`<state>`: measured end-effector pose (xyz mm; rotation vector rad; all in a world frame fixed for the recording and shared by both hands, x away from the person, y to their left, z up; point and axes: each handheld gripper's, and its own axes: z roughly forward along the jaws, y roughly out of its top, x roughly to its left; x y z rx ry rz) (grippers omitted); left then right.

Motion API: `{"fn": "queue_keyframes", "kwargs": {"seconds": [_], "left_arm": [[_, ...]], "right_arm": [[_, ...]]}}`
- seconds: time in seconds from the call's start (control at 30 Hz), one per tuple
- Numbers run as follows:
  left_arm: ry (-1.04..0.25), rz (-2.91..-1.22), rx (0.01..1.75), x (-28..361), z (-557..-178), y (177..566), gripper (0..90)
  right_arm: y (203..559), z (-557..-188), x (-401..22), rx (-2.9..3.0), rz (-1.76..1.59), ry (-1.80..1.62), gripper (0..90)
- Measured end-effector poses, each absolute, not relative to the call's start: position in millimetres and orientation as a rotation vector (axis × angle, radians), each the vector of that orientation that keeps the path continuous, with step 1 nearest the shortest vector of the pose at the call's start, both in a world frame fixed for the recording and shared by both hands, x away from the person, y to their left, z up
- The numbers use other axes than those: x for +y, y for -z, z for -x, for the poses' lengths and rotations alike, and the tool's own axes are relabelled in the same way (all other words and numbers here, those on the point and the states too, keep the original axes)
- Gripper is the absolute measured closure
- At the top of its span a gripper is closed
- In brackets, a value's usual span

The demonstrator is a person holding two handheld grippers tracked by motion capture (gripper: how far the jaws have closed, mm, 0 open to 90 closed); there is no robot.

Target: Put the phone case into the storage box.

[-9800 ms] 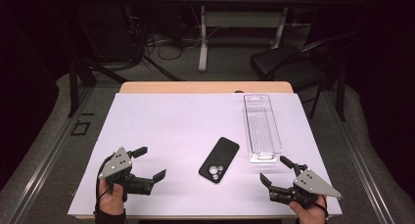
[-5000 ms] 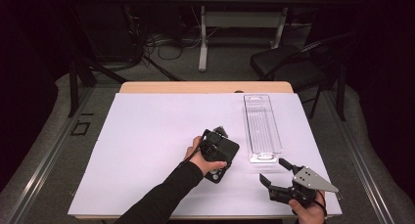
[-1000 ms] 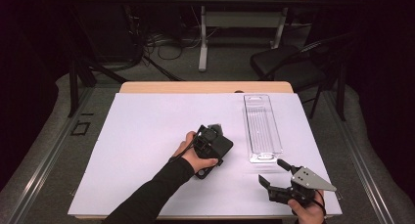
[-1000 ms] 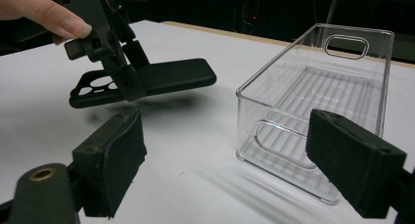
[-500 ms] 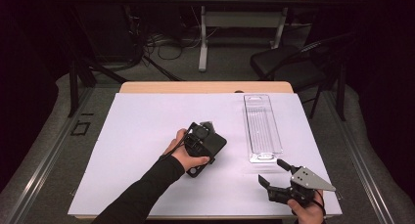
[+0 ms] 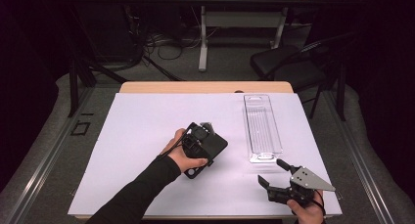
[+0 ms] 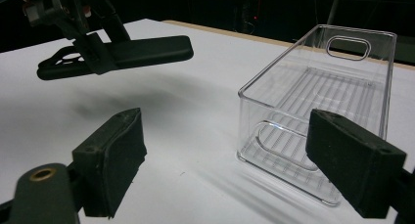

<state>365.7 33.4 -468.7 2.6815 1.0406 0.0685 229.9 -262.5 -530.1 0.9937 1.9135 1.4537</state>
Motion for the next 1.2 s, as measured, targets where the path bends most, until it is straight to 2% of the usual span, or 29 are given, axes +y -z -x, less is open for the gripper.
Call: {"fn": "queue_keyframes", "kwargs": {"seconds": [0.4,0.8,1.2], "left_arm": [[-0.031,-2.711,0.936,35,-348,452,14.7],[-0.016,-2.729,0.906,32,-341,453,14.7],[-0.004,-2.739,0.873,31,-336,453,14.7]], "right_arm": [[529,-229,-259,1.922,-0.980,-1.454,14.2],[529,-230,-256,1.934,-0.956,-1.442,14.1],[526,-230,-240,2.004,-0.739,-1.255,14.1]]}}
